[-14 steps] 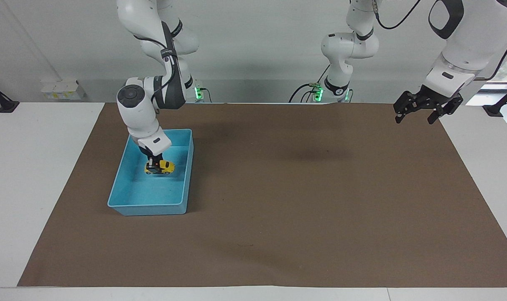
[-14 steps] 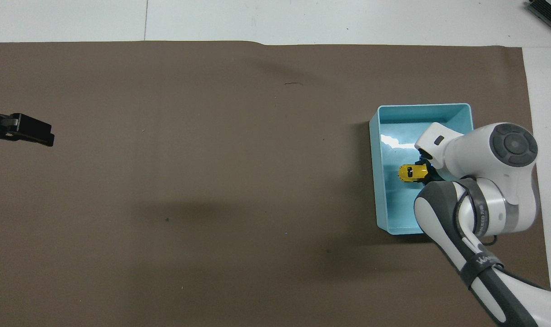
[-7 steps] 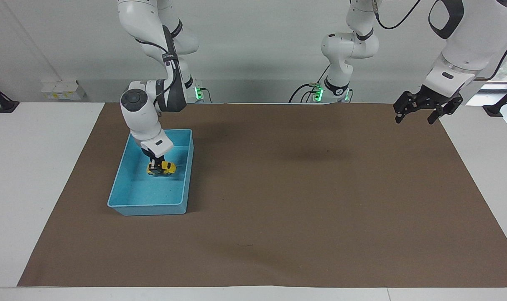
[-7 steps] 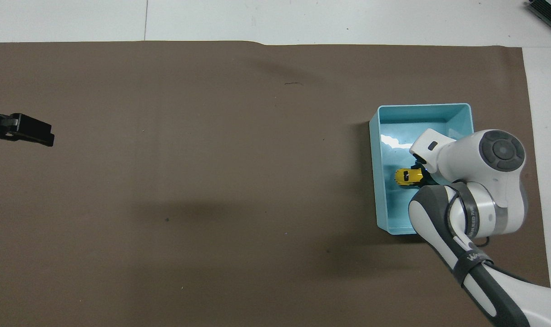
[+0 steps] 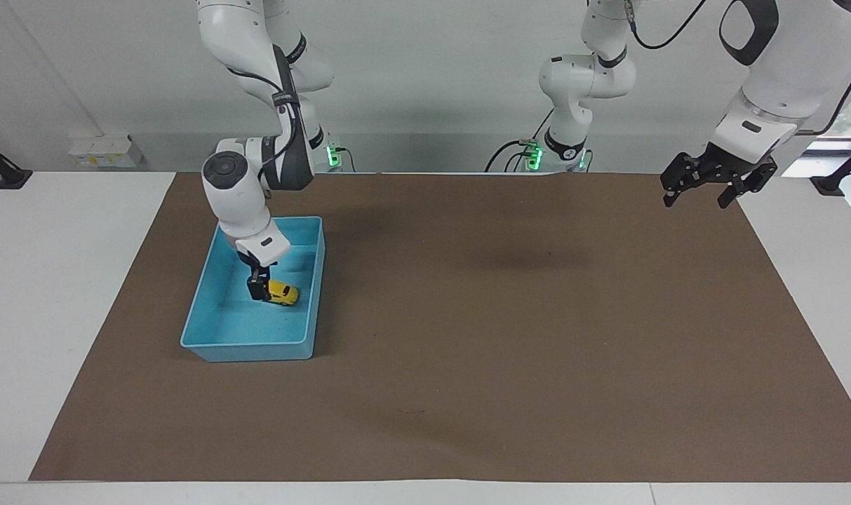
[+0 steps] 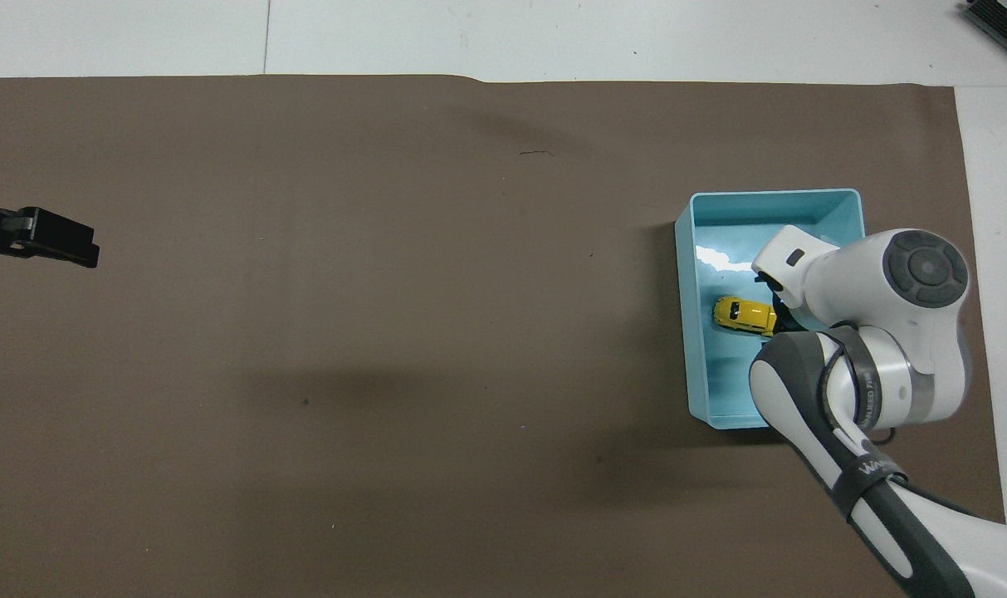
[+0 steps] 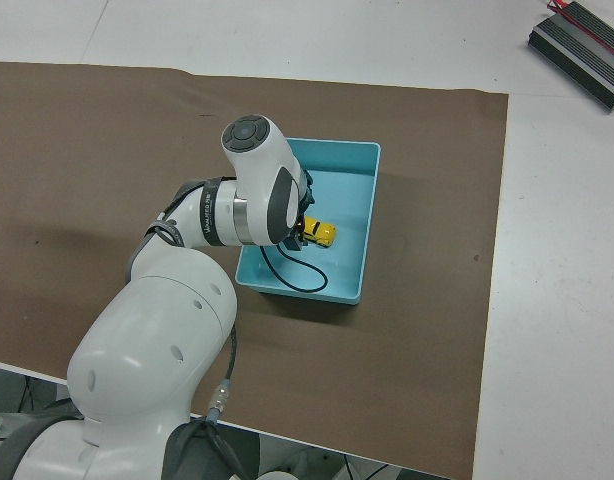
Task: Wind up and store yellow beetle car
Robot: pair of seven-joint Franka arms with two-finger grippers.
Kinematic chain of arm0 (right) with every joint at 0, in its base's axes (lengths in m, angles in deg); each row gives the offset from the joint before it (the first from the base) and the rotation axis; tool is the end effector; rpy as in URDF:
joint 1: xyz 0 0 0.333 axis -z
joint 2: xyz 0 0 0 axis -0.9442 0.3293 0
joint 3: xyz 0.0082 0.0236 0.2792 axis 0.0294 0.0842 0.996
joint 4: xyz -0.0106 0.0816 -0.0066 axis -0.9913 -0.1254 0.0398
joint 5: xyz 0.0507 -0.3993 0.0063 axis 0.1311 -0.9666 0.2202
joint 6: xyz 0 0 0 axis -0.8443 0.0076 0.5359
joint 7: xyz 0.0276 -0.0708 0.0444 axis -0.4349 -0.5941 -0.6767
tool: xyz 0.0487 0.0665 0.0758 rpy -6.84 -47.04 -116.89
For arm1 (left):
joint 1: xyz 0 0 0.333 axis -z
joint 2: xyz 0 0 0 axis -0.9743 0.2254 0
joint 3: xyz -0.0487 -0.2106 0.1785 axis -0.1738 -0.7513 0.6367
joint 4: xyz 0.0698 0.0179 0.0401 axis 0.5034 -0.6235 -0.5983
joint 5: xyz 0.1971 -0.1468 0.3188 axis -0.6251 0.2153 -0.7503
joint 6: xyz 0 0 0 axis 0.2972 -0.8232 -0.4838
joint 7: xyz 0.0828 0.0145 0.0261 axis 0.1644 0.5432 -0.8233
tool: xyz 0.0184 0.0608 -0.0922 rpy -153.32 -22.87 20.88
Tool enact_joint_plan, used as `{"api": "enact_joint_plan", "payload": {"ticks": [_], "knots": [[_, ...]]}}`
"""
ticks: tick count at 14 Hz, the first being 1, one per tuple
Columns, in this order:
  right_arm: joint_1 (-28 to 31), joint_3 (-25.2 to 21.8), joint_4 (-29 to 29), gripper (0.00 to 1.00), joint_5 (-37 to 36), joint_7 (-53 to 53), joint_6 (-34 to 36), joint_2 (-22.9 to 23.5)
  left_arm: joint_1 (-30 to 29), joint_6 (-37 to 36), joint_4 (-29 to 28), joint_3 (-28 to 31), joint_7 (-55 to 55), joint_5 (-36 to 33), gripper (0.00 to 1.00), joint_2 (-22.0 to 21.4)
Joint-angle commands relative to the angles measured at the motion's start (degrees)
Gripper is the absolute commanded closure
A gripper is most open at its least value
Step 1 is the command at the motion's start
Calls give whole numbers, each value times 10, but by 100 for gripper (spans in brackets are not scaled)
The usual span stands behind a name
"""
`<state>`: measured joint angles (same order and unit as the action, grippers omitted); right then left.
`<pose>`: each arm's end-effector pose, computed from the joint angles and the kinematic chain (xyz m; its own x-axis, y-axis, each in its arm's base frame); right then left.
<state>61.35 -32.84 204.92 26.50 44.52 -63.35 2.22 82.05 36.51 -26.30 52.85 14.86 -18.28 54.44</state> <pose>0.5611 0.0286 0.2986 -0.0167 0.9973 -0.0715 0.9994 0.0187 0.0282 0.5784 -0.0311 0.5882 0.9939 -0.1091 -0.0163 -0.1092 -0.9940 -0.0103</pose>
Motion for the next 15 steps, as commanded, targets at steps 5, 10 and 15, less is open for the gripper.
{"api": "enact_joint_plan", "payload": {"ticks": [5,10,15], "knots": [[-1,9,-155,0,38,-124,174,-5,-7,-10,2,-4,-1,9,0,-5],[7,7,-241,0,73,-318,266,-28,-7,-10,2,-4,-1,9,0,-4],[8,2,-307,0,75,-491,300,-38,-8,-10,2,-4,-1,9,0,-5]]}}
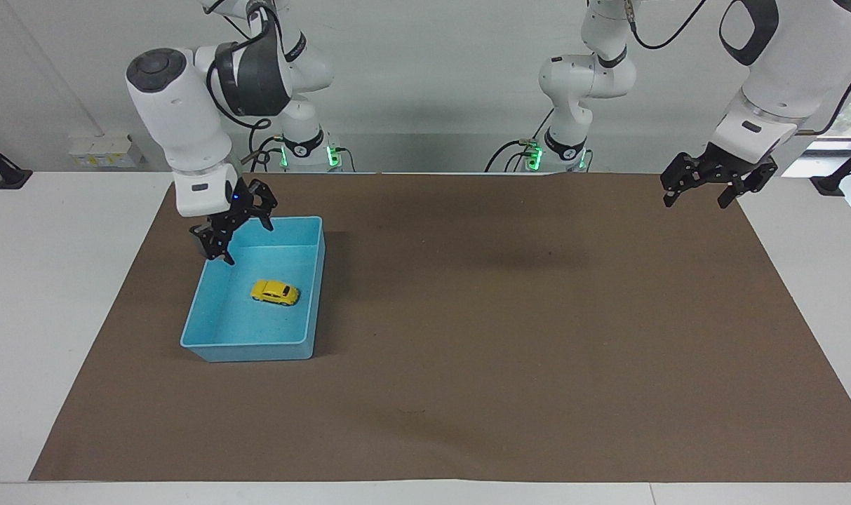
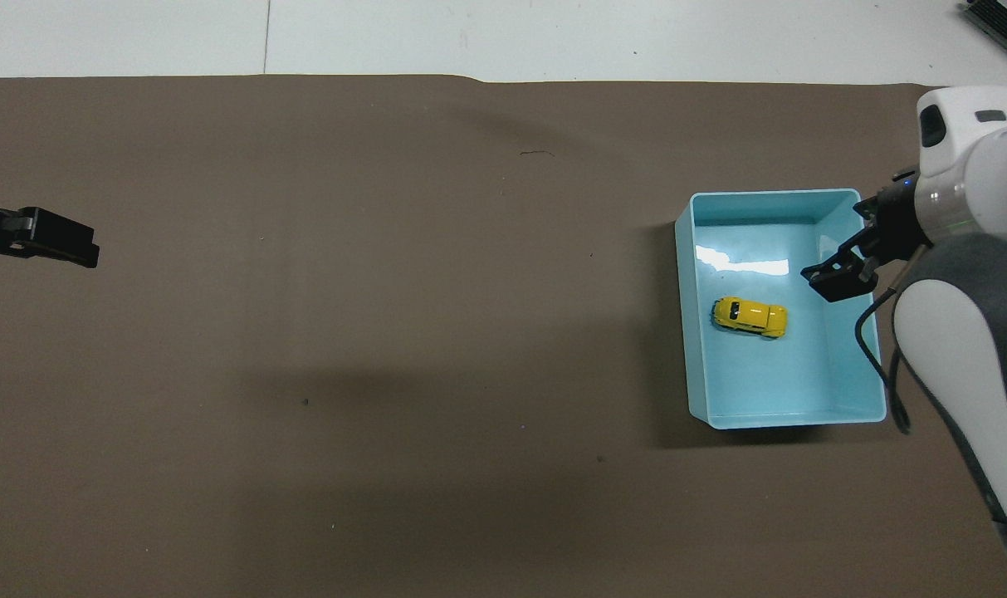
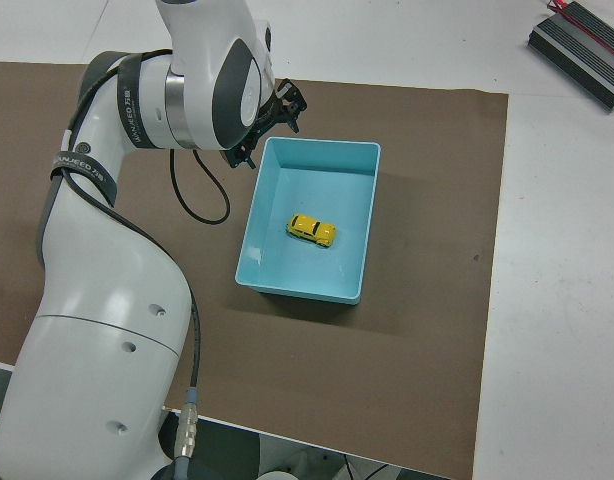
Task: Wind up and store yellow beetle car
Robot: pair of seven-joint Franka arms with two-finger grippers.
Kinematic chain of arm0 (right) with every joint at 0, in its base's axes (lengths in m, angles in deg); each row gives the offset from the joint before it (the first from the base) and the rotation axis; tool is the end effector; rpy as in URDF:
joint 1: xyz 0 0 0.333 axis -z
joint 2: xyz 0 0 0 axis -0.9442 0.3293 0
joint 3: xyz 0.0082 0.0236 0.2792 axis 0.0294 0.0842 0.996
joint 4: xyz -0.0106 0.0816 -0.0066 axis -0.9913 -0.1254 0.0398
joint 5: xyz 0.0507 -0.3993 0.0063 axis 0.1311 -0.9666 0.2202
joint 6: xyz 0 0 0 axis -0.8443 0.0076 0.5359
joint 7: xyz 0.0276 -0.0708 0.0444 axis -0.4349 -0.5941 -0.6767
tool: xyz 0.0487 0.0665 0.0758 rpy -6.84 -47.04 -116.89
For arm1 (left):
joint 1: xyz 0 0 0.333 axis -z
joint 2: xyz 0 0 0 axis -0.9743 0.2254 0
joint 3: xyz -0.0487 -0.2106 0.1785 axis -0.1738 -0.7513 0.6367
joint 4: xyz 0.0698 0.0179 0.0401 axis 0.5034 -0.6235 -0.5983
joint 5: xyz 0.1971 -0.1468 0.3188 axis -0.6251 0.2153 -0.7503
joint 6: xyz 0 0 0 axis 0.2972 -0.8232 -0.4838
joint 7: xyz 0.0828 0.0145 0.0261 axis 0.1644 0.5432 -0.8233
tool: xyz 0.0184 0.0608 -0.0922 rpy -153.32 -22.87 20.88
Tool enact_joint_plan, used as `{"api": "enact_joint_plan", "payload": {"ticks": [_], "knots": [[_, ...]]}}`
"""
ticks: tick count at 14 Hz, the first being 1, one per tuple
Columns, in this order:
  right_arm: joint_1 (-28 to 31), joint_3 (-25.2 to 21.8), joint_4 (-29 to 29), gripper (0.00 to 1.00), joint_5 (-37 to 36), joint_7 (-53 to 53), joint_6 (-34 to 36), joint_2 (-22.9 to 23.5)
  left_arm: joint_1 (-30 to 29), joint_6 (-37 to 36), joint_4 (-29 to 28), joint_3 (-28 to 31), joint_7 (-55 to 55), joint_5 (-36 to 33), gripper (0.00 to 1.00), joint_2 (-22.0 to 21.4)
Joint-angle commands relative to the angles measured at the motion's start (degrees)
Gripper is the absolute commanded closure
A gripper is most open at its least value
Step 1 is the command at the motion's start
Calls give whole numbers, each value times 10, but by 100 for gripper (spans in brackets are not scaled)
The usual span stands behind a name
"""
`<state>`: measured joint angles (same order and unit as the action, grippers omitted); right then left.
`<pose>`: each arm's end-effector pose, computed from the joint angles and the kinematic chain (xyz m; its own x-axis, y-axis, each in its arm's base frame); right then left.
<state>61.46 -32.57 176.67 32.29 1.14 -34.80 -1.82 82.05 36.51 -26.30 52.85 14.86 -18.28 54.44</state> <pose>0.5966 0.0375 0.5306 0.7090 0.7010 0.0773 0.6998 -0.7129 0.0464 0.5784 -0.0311 0.5882 0.9939 -0.1091 -0.0163 -0.1092 -0.9940 -0.0103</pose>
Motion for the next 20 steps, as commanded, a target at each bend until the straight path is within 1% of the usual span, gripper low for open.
{"api": "enact_joint_plan", "payload": {"ticks": [1,5,6,8,10,11,14,16,19,20], "knots": [[7,0,-38,0,17,-95,17,0,-8,-10,2,-4,-1,9,0,-5],[8,1,-67,0,47,-348,19,4,-8,-10,2,-4,-1,9,0,-5],[10,0,-73,0,47,-388,20,7,-8,-10,2,-4,-1,9,0,-5],[11,-5,-76,0,42,-407,41,6,-8,-10,2,-4,-1,9,0,-5],[11,-26,-79,0,38,-408,97,2,-8,-10,2,-5,-1,9,0,-5],[11,-37,-92,0,36,-408,115,1,-8,-10,2,-4,-1,9,0,-4],[11,-63,-108,0,34,-408,138,2,-7,-10,2,-4,-1,9,0,-5],[4,-57,-127,0,7,-409,147,2,-8,-10,2,-4,-1,9,0,-5],[0,-52,-132,0,12,-464,157,3,-8,-10,2,-4,-1,9,0,-5],[-1,-51,-134,0,12,-467,157,2,-8,-10,2,-4,-1,9,0,-5]]}}
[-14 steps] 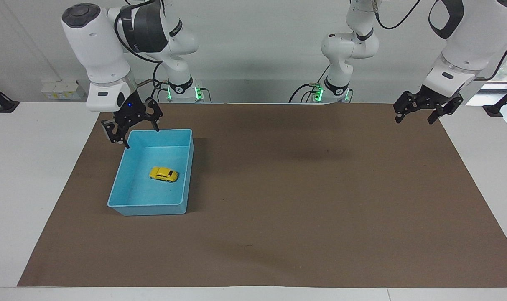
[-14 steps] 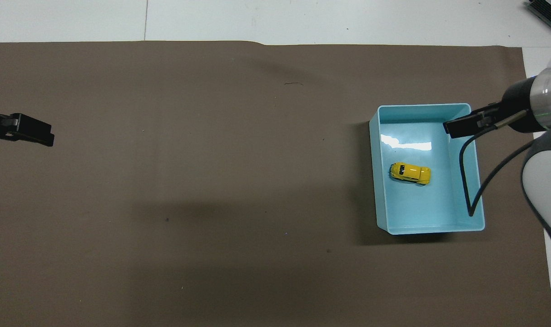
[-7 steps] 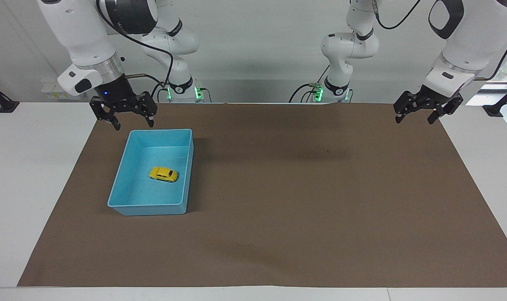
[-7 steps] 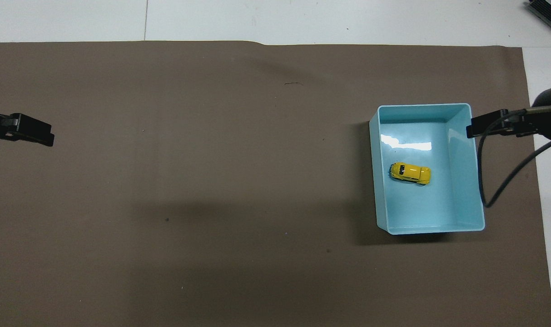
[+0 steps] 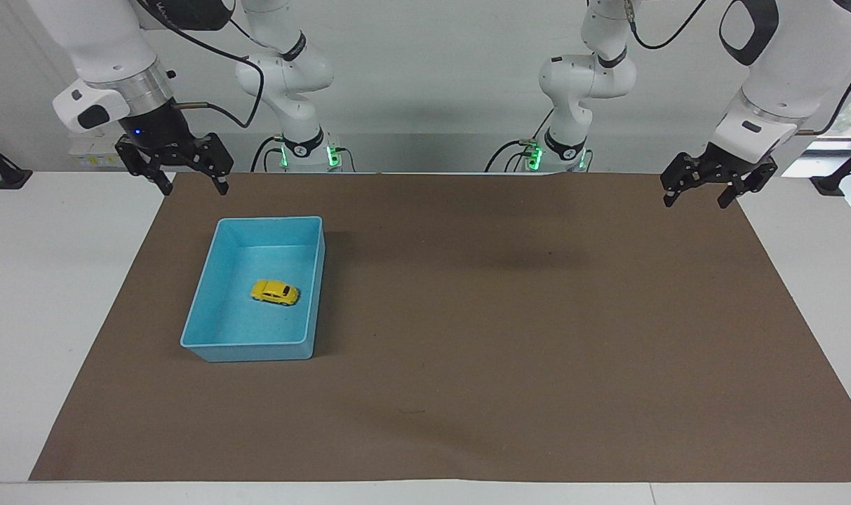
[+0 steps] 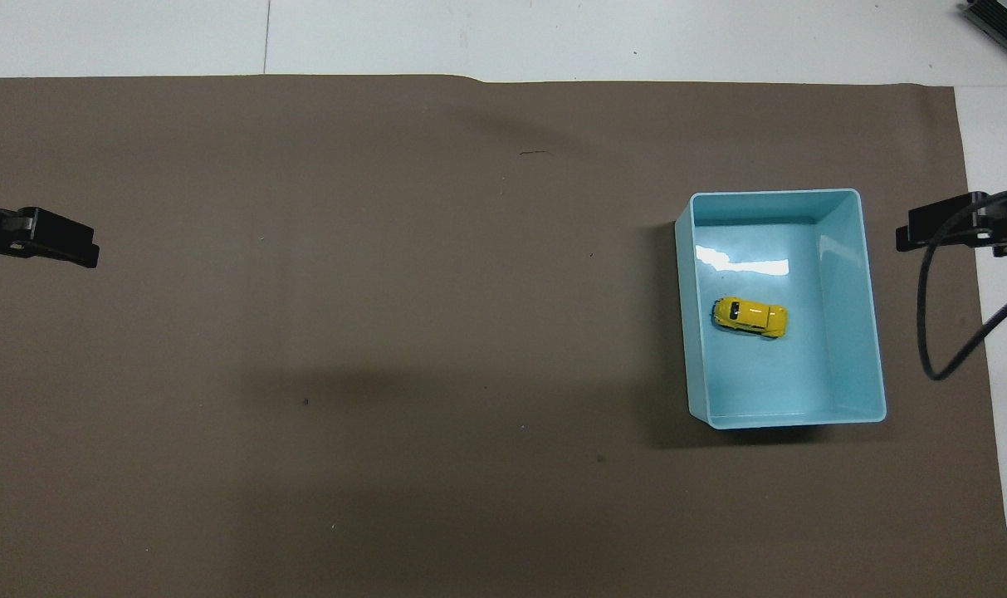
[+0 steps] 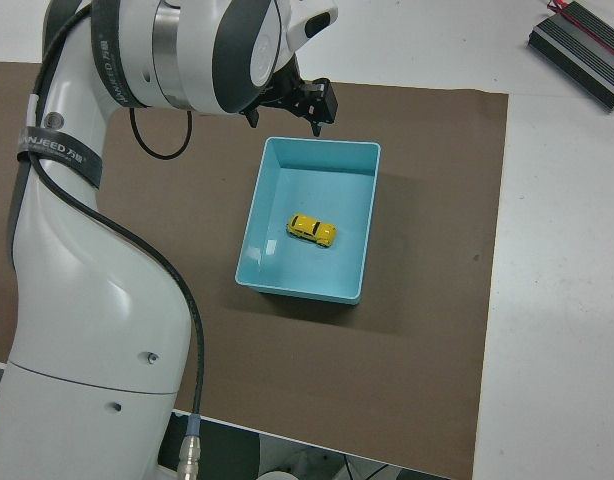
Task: Wind up and store yellow beetle car
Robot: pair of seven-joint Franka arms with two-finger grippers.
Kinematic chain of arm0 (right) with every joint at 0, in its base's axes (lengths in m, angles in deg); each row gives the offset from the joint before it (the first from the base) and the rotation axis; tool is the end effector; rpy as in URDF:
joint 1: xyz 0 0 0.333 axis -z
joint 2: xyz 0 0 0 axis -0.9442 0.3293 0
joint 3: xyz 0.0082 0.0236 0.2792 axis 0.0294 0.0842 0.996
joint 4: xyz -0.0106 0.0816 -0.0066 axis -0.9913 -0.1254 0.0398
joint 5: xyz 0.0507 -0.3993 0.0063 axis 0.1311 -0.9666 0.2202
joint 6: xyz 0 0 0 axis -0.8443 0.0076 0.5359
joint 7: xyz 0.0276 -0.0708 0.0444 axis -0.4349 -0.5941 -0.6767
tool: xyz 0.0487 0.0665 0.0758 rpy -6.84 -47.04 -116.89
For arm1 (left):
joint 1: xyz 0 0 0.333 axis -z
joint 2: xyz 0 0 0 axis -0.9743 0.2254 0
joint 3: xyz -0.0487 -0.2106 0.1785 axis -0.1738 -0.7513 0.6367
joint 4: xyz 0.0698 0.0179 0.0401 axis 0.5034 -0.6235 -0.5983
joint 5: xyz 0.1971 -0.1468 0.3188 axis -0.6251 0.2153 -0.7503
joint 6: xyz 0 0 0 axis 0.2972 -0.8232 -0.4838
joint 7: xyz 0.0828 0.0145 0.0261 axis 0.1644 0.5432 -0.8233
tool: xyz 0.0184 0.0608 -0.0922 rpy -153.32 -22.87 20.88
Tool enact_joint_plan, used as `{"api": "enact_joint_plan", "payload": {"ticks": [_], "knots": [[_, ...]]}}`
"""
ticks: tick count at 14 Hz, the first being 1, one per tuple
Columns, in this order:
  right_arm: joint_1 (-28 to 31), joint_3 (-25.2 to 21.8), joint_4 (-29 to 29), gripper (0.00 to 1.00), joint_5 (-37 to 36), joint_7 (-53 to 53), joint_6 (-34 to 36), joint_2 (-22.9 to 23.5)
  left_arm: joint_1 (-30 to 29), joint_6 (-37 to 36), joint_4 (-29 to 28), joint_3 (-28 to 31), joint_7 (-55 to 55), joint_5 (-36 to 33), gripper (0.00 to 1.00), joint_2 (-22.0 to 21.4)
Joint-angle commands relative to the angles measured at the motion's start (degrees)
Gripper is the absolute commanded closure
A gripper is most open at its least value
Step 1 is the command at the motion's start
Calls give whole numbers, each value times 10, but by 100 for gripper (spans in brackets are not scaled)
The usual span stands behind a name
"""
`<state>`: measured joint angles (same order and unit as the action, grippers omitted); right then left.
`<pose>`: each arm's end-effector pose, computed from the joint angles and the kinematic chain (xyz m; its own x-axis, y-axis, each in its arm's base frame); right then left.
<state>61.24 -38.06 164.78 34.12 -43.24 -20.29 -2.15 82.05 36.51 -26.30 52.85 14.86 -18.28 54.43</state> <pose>0.5771 -0.0108 0.6123 0.9955 -0.0826 0.0473 -0.0805 -0.9957 -0.0466 0.5783 -0.0311 0.5883 0.9939 -0.1091 -0.0161 -0.1092 -0.9940 -0.0103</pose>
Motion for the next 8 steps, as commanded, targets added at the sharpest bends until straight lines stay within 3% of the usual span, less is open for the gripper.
{"api": "enact_joint_plan", "payload": {"ticks": [1,8], "knots": [[0,6,-16,0,-12,-26,13,5,-8,-10,2,-4,-1,9,0,-5],[0,0,-18,0,-15,-22,18,3,-7,-10,2,-5,-1,9,0,-5]]}}
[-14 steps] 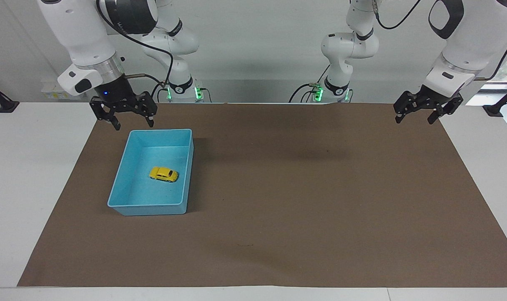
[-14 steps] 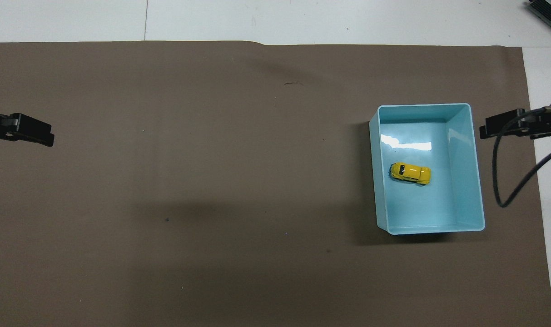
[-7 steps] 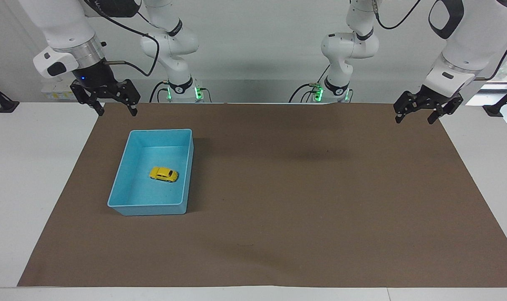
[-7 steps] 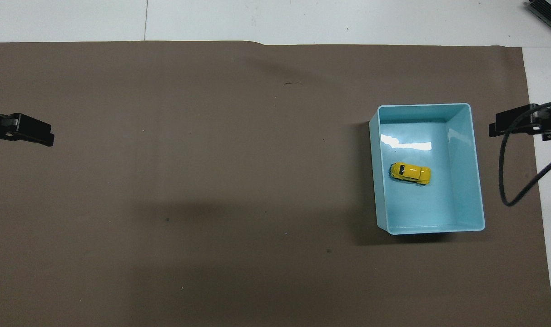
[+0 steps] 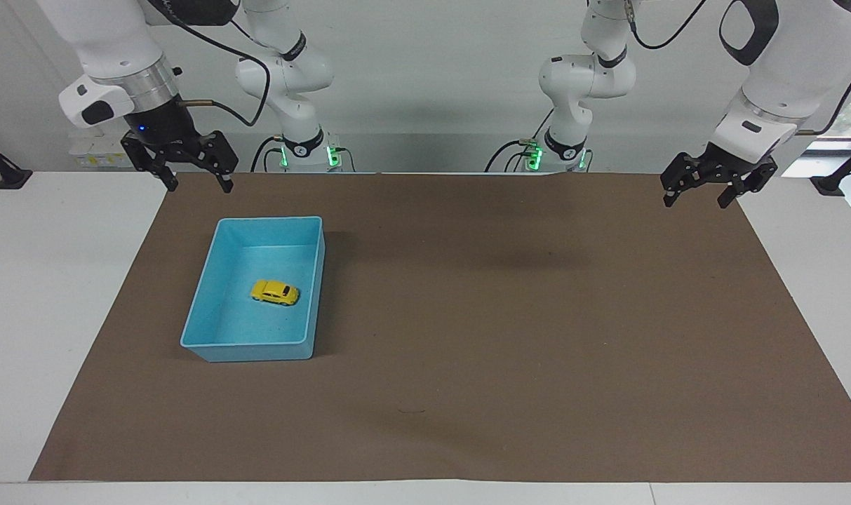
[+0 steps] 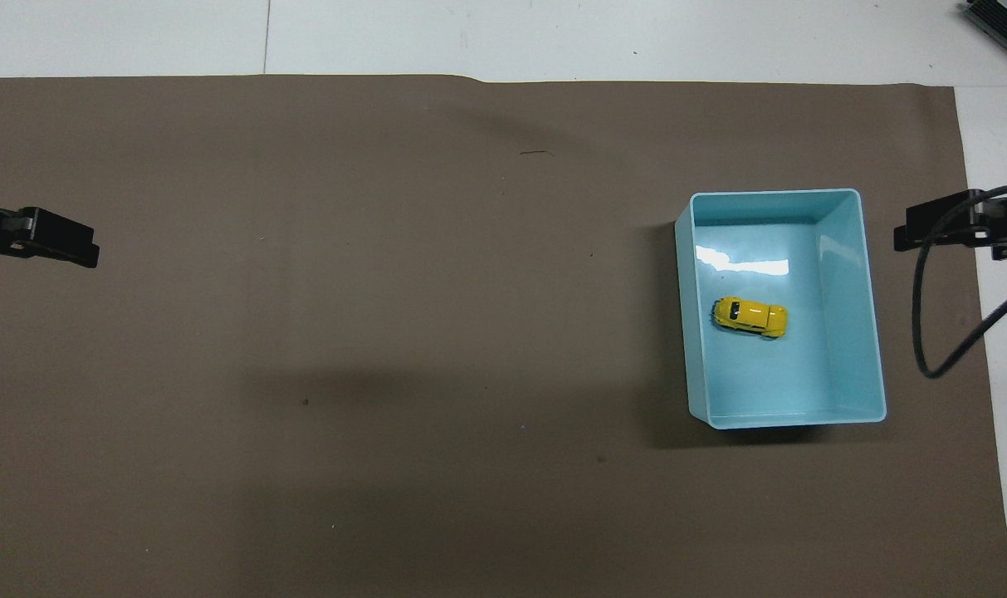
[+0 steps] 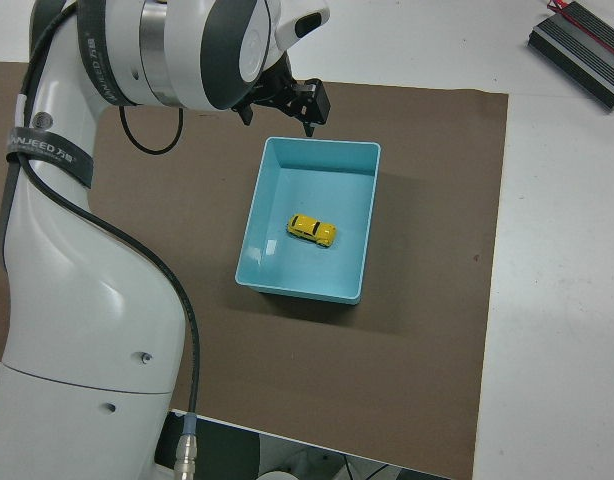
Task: Wind up and store yellow beetle car
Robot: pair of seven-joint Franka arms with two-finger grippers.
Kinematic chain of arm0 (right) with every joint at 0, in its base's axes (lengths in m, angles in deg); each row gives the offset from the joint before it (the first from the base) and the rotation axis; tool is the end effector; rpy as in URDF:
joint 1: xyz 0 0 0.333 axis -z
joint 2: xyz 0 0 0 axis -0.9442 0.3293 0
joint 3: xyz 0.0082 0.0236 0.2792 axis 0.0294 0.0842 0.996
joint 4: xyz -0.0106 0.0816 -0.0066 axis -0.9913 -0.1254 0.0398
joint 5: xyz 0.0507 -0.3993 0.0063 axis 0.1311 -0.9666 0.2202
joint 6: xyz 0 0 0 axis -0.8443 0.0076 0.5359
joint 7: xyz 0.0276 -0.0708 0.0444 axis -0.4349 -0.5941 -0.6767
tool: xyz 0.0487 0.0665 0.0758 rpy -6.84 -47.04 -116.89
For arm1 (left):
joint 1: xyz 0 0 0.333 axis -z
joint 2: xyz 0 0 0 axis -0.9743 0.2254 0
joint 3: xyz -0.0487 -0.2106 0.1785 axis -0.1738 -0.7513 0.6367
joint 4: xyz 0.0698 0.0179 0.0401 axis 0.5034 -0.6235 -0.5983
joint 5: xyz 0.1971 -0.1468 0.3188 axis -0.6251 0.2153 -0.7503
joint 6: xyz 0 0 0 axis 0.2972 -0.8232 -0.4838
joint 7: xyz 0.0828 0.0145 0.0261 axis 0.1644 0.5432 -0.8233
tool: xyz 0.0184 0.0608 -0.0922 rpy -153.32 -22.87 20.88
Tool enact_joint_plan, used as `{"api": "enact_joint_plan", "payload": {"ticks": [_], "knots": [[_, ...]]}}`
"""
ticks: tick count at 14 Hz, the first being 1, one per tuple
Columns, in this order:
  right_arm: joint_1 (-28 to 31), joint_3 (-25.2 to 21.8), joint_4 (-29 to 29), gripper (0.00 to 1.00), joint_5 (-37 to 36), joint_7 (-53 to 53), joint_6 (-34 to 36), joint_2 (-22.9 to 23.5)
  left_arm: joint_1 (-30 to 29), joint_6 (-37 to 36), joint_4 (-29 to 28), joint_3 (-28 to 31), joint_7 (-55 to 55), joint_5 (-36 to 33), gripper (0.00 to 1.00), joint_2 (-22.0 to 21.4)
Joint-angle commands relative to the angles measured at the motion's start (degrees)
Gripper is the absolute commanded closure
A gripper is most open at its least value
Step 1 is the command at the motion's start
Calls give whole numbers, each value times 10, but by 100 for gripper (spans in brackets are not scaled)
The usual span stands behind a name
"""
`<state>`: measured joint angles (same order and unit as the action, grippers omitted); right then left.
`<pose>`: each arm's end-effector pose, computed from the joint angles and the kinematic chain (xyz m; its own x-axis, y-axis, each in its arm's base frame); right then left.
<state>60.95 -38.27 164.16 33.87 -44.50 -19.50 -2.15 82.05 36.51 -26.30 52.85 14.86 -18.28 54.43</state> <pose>0.5755 -0.0103 0.6162 0.9938 -0.1026 0.0437 -0.1007 -0.9940 -0.0429 0.5783 -0.0311 0.5883 0.9939 -0.1091 -0.0161 -0.1092 -0.9940 -0.0103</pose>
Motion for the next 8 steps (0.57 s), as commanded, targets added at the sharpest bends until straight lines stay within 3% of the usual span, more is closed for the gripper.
{"api": "enact_joint_plan", "payload": {"ticks": [1,8], "knots": [[3,2,-12,0,-14,-8,10,3,-7,-10,2,-4,-1,9,0,-5],[-1,4,-12,0,-18,28,12,1,-4,-10,2,-5,-1,9,0,-5]]}}
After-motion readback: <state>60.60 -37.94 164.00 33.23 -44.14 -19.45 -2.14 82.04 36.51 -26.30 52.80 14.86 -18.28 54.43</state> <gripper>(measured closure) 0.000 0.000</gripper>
